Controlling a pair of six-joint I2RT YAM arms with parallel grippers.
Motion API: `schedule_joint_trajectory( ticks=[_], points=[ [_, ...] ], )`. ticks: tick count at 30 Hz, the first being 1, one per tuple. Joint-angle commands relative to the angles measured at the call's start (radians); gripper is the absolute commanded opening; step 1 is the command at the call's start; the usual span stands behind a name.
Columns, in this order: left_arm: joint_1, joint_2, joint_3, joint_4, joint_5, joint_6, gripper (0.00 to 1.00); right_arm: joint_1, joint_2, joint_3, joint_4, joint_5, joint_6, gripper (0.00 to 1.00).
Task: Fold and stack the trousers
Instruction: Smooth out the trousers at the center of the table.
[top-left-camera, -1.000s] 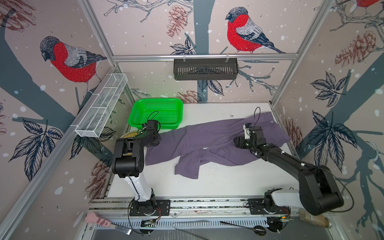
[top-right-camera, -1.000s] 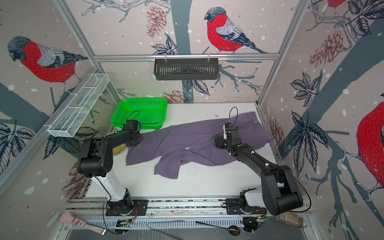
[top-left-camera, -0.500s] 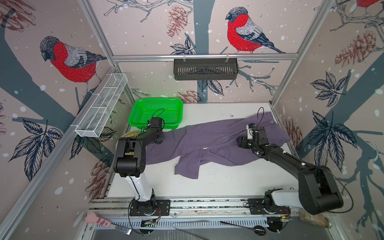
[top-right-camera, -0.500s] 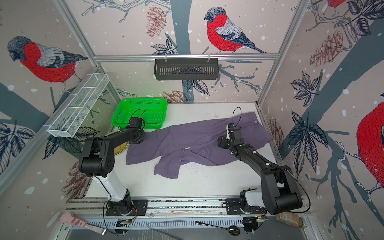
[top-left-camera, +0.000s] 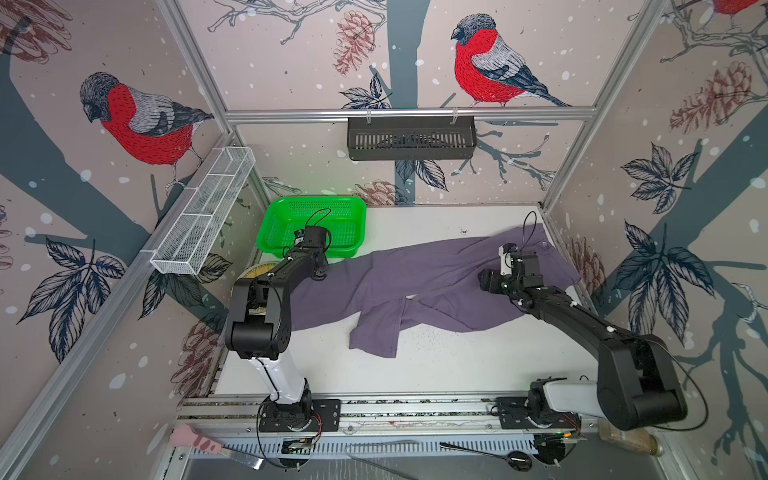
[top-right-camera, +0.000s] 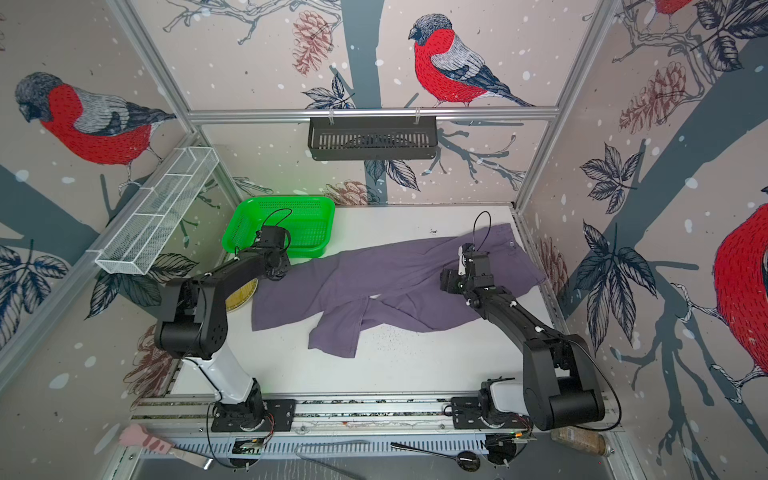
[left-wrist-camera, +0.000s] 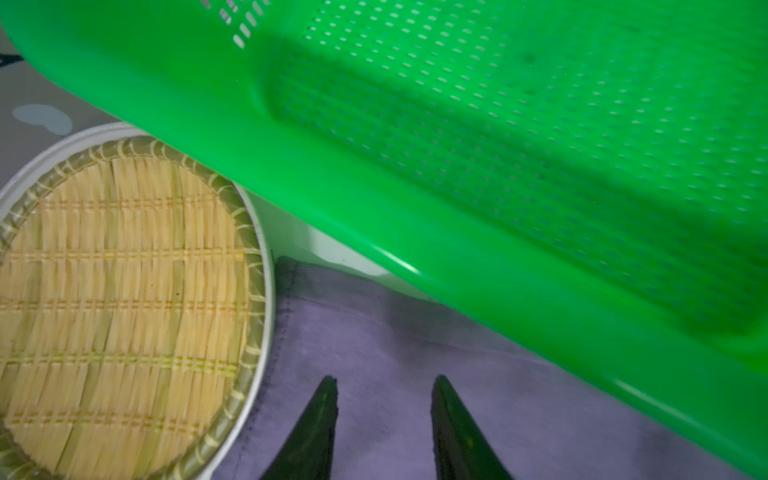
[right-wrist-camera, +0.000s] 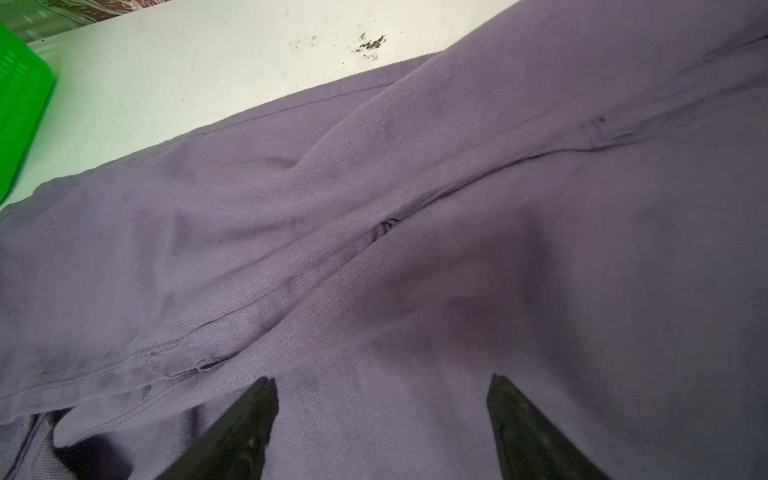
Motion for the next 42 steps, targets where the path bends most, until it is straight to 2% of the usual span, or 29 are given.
schedule_joint_trajectory(
  ticks=[1, 9, 13, 19, 23, 34, 38, 42],
  points=[
    [-0.028, -0.058, -0.032, -0.071, 0.073, -0.029, 0.44, -0.013, 0.021, 0.029, 0.01, -0.018, -0.003, 0.82],
    [-0.056, -0.258, -0.21, -0.007, 0.34, -0.069, 0.57, -0.023, 0.159, 0.177, -0.007, -0.049, 0.016, 0.82],
    [-0.058, -0.31, -0.289, 0.068, 0.424, -0.051, 0.64, -0.031, 0.263, 0.294, -0.066, -0.021, 0.011, 0.82],
    [-0.058, -0.231, -0.289, 0.118, 0.432, -0.019, 0.65, -0.095, 0.399, 0.46, -0.092, -0.014, 0.02, 0.81],
    [-0.058, -0.188, -0.269, 0.134, 0.455, -0.016, 0.66, -0.138, 0.516, 0.627, -0.142, 0.001, 0.012, 0.8],
    [-0.058, -0.21, -0.314, 0.118, 0.447, 0.011, 0.66, -0.159, 0.855, 1.043, -0.241, -0.018, 0.007, 0.74],
    [-0.058, -0.205, -0.321, 0.108, 0.448, 0.016, 0.67, -0.168, 0.927, 1.092, -0.297, 0.01, 0.001, 0.73],
    [-0.058, -0.201, -0.316, 0.091, 0.461, 0.009, 0.67, -0.179, 0.874, 0.979, -0.288, 0.054, -0.005, 0.73]
  ],
)
